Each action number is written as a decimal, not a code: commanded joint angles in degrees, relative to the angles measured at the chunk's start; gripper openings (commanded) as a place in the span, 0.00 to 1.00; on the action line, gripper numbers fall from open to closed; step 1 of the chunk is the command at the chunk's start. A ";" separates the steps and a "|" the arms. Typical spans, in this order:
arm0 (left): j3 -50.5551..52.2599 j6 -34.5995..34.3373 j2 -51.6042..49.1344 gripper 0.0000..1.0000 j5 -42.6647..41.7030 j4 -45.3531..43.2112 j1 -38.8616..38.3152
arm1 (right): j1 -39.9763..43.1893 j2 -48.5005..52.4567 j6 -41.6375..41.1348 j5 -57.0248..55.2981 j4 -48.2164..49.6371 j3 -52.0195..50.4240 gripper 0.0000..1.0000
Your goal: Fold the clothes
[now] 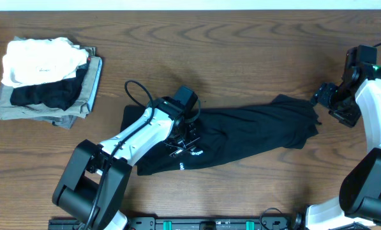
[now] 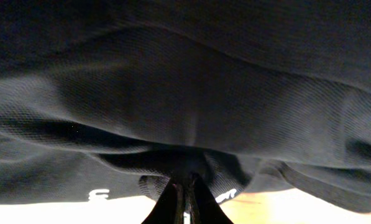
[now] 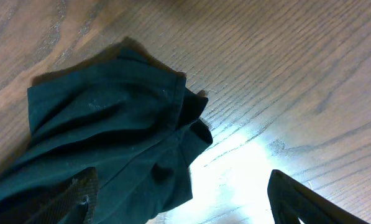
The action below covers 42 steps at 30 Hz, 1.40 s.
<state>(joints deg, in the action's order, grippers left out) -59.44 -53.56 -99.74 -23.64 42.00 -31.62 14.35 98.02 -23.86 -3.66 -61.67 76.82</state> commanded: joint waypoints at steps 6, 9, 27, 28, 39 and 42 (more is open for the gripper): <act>0.66 2.73 2.60 0.06 8.20 5.86 3.54 | 0.26 -0.42 0.35 -0.63 0.13 0.63 0.82; 0.66 3.02 5.44 0.06 13.03 8.68 5.44 | 0.26 -0.42 0.35 -0.61 0.17 0.63 0.80; 0.66 11.58 10.27 0.06 18.12 18.23 14.62 | 0.24 -0.42 0.33 -0.39 0.17 0.63 0.70; 0.66 11.80 10.27 0.06 18.16 18.88 14.64 | 0.24 -0.42 0.31 -0.33 0.20 0.63 0.70; 0.68 13.09 10.27 0.10 18.36 22.73 14.62 | 0.22 -0.42 0.33 1.75 1.14 0.63 0.68; 0.68 14.82 10.27 0.22 18.34 22.97 14.62 | 0.20 -0.42 0.33 1.75 1.16 0.63 0.67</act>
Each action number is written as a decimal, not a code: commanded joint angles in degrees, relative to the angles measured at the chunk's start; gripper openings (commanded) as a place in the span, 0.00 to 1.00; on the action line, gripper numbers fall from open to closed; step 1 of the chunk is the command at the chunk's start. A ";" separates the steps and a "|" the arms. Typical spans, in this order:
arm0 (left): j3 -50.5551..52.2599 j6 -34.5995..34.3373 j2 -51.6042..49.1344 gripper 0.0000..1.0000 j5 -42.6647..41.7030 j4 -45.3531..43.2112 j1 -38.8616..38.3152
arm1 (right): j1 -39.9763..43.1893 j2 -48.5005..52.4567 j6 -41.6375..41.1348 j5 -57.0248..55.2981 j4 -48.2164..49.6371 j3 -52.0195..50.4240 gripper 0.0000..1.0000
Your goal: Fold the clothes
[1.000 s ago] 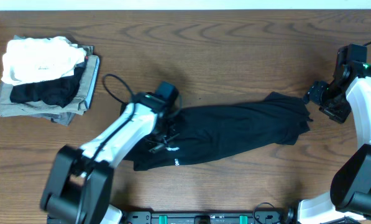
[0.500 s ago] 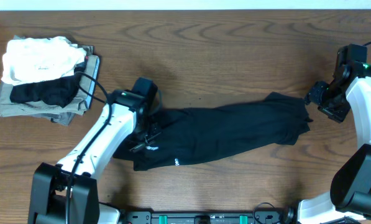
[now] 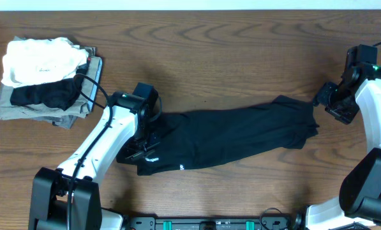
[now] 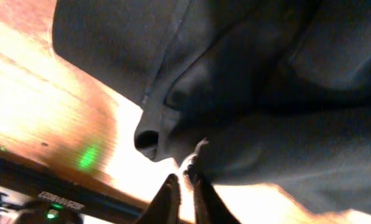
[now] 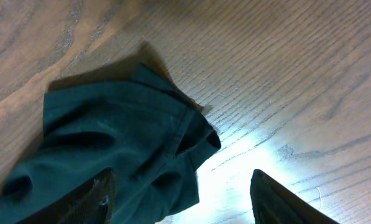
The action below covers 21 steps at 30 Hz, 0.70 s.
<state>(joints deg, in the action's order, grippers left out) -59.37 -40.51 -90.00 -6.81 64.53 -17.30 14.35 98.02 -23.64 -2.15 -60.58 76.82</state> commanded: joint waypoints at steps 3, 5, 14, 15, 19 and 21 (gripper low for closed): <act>0.61 4.90 0.52 0.29 1.53 0.85 0.31 | 0.20 -0.42 0.11 0.24 0.07 0.63 0.67; 0.50 4.98 0.55 0.29 1.95 0.55 0.31 | 0.20 -0.42 0.11 0.26 0.11 0.63 0.66; -2.93 14.82 0.46 0.68 2.43 -10.47 0.44 | -1.01 -0.42 0.13 2.62 1.27 0.63 0.67; -2.93 16.68 0.24 0.72 1.11 -12.26 0.66 | -1.36 -0.42 0.13 2.64 1.46 0.63 0.67; -2.91 19.30 -2.36 0.76 -4.15 -15.17 2.29 | -3.13 -0.42 0.13 2.62 1.79 0.63 0.67; -2.91 20.50 -4.20 0.76 -4.15 -15.52 3.26 | -3.69 -0.42 0.15 2.58 1.88 0.63 0.67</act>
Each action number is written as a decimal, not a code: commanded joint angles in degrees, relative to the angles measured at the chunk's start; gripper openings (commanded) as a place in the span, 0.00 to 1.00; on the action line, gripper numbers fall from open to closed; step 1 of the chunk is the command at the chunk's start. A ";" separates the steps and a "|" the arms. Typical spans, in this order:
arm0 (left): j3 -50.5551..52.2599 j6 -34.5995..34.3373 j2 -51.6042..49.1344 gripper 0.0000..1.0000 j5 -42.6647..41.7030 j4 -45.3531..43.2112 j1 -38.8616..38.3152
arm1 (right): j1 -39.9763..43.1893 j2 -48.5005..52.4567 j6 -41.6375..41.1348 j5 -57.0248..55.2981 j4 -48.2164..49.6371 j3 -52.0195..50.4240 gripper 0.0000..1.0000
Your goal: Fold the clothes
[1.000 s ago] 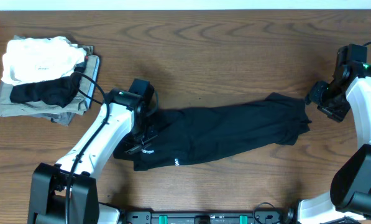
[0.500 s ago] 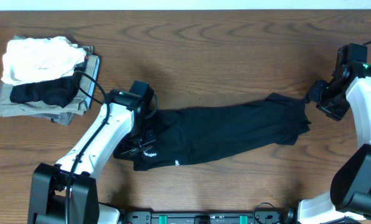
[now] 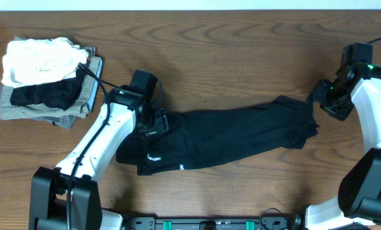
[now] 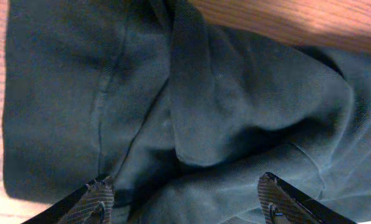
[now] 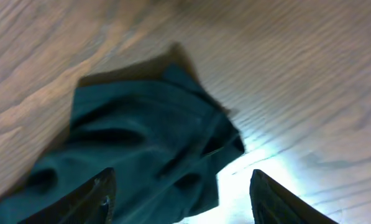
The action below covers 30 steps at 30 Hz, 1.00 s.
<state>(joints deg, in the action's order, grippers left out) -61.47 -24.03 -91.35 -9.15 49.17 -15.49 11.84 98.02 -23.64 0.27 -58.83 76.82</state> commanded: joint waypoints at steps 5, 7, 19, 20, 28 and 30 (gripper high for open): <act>-0.81 10.36 -6.78 0.75 -4.46 -3.54 2.47 | -1.68 -0.42 0.15 0.17 0.76 0.63 0.68; -0.81 10.38 -7.98 0.73 -4.50 -5.03 2.45 | -1.73 -0.42 0.15 0.17 0.76 0.63 0.68; -0.81 13.97 -10.93 0.52 -6.91 -9.40 2.56 | -1.73 -0.42 0.39 0.15 0.74 0.63 0.67; -0.81 14.19 -11.23 0.47 -6.91 -9.42 2.58 | -1.73 -0.42 0.50 0.15 0.72 0.63 0.67; -0.83 14.40 -11.17 0.10 -5.20 -9.18 2.58 | -1.73 -0.42 0.57 0.15 0.50 0.63 0.66; -1.18 14.38 -10.84 0.07 -2.97 -8.07 2.67 | -1.73 -0.42 0.57 0.15 0.42 0.63 0.64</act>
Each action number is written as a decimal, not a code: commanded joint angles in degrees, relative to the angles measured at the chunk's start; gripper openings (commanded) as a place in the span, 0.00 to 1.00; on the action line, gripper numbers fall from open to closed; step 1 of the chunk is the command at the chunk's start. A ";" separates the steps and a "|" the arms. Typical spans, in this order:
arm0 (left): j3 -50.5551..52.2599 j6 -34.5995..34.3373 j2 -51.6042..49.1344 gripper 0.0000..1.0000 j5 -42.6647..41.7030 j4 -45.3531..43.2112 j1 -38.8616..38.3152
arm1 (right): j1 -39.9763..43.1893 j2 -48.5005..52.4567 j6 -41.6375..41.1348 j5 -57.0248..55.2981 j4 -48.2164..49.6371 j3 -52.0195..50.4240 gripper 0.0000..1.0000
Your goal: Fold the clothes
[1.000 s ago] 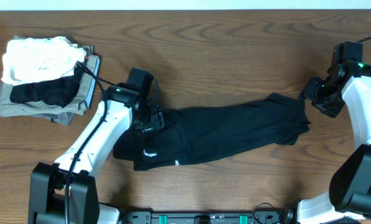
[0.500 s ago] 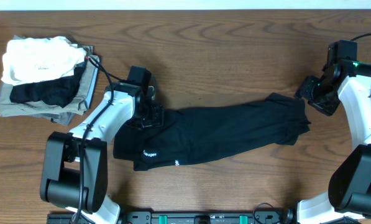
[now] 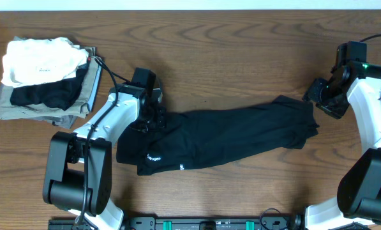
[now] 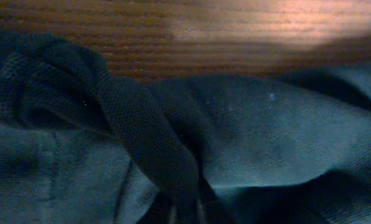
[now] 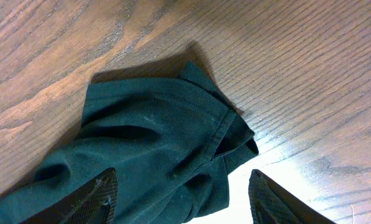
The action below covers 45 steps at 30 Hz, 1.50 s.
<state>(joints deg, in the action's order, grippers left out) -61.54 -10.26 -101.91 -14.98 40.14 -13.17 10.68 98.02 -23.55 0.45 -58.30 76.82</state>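
Note:
A black garment lies stretched out in a long band across the middle of the wooden table. At its upper left corner my left gripper is shut on a raised fold of it. The left wrist view shows that fold running down into the closed left gripper. My right gripper hangs open just off the garment's right end. In the right wrist view the rumpled end lies ahead of the right gripper, whose fingers are wide apart and hold nothing.
A pile of folded clothes, white over black over grey, sits at the table's back left, close to the left arm. Bare wood stretches behind the garment, and the table's front edge runs just below it.
My left gripper was open over the garment's left part. Now it is shut on a fold at the upper left corner. The right gripper has hardly moved and stays open.
My left gripper was first shut on the garment near its middle, with the left part bunched. Then it was further left, still shut, and the cloth lay drawn out leftward. It then stood open above that end, and now grips the upper left corner. The right gripper stayed open throughout.

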 commanded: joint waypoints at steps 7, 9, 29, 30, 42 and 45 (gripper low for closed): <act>-4.20 0.59 0.66 0.07 10.60 6.56 2.45 | -0.59 -0.42 0.46 0.00 -0.13 0.63 0.59; -4.83 0.61 0.68 0.07 12.41 7.30 3.43 | -0.59 -0.39 0.44 0.00 0.04 0.50 0.57; -6.91 0.98 0.90 0.36 14.62 4.68 8.66 | -1.33 -0.42 0.98 6.84 8.98 -6.43 0.29; -8.33 0.98 1.29 0.36 14.62 6.73 8.66 | -1.90 -0.42 2.99 8.85 9.88 -6.43 0.27; -12.24 -3.50 9.38 0.09 1.05 22.53 6.10 | -9.57 -0.39 9.05 6.34 12.24 -6.45 0.19; -9.35 -3.82 8.85 0.09 0.39 22.36 4.46 | -9.86 -0.37 9.01 6.19 12.26 -6.58 0.16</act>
<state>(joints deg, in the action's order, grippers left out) -73.03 -12.53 -92.36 -10.57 62.37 -7.53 1.39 98.02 -15.70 8.08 -46.15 70.67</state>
